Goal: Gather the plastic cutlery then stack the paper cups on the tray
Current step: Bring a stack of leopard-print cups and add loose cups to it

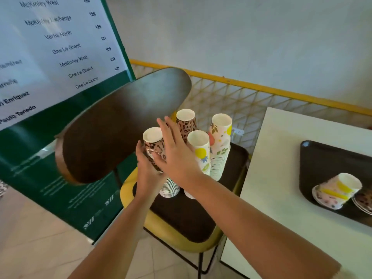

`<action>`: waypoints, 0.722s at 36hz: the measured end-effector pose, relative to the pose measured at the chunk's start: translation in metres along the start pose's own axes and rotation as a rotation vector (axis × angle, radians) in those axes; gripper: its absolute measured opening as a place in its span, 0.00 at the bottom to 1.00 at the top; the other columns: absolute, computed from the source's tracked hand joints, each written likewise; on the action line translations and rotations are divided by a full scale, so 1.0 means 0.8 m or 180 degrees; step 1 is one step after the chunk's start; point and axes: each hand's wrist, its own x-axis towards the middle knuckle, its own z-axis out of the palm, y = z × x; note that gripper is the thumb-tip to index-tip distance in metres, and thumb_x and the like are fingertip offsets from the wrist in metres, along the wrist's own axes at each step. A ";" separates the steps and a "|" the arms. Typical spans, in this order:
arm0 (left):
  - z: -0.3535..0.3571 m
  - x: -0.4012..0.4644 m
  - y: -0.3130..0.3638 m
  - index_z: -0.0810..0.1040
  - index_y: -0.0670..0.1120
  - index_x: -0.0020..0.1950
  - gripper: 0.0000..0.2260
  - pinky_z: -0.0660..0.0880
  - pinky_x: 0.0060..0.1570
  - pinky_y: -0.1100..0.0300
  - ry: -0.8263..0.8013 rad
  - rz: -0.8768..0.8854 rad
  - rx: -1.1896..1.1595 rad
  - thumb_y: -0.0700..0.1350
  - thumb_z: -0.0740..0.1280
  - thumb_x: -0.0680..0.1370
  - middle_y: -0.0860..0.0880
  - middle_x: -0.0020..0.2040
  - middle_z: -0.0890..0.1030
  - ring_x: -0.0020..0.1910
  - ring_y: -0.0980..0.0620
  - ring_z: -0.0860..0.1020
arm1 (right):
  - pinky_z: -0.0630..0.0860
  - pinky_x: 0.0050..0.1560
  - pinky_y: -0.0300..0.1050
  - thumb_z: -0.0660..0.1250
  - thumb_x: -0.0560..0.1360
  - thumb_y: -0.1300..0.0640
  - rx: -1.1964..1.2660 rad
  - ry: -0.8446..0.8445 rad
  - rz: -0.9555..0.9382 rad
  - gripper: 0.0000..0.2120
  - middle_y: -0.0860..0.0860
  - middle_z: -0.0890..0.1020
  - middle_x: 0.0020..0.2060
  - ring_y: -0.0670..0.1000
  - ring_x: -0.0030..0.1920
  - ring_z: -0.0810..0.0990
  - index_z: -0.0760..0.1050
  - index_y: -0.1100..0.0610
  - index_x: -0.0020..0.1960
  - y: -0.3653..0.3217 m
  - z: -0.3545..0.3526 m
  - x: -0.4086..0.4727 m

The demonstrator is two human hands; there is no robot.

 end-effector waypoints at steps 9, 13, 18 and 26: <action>-0.004 -0.004 -0.021 0.56 0.45 0.75 0.45 0.65 0.61 0.69 -0.0107 0.0238 -0.0205 0.40 0.78 0.65 0.51 0.70 0.66 0.66 0.59 0.66 | 0.68 0.67 0.51 0.66 0.74 0.58 0.0241 -0.0029 0.0105 0.33 0.53 0.60 0.71 0.53 0.71 0.62 0.55 0.55 0.74 0.016 0.049 0.012; -0.006 -0.012 -0.040 0.53 0.44 0.75 0.50 0.62 0.59 0.79 -0.0129 0.0196 -0.0237 0.41 0.80 0.61 0.55 0.69 0.62 0.64 0.66 0.63 | 0.70 0.63 0.44 0.66 0.74 0.58 0.0357 0.0255 -0.0051 0.28 0.54 0.66 0.67 0.52 0.67 0.66 0.61 0.56 0.71 0.021 0.055 0.002; -0.003 -0.020 -0.076 0.49 0.48 0.76 0.56 0.63 0.66 0.64 -0.0484 -0.0174 -0.0293 0.45 0.82 0.59 0.54 0.73 0.61 0.68 0.62 0.62 | 0.60 0.65 0.31 0.65 0.74 0.54 0.0341 0.0458 -0.0125 0.27 0.52 0.67 0.66 0.48 0.67 0.64 0.60 0.54 0.70 0.024 0.059 -0.018; 0.018 -0.026 -0.131 0.59 0.55 0.73 0.49 0.71 0.65 0.52 -0.0915 -0.0292 -0.0309 0.50 0.82 0.58 0.57 0.68 0.71 0.67 0.59 0.69 | 0.63 0.69 0.37 0.65 0.74 0.55 0.0521 0.0596 -0.0191 0.26 0.54 0.68 0.66 0.50 0.69 0.64 0.61 0.56 0.70 0.024 0.057 -0.051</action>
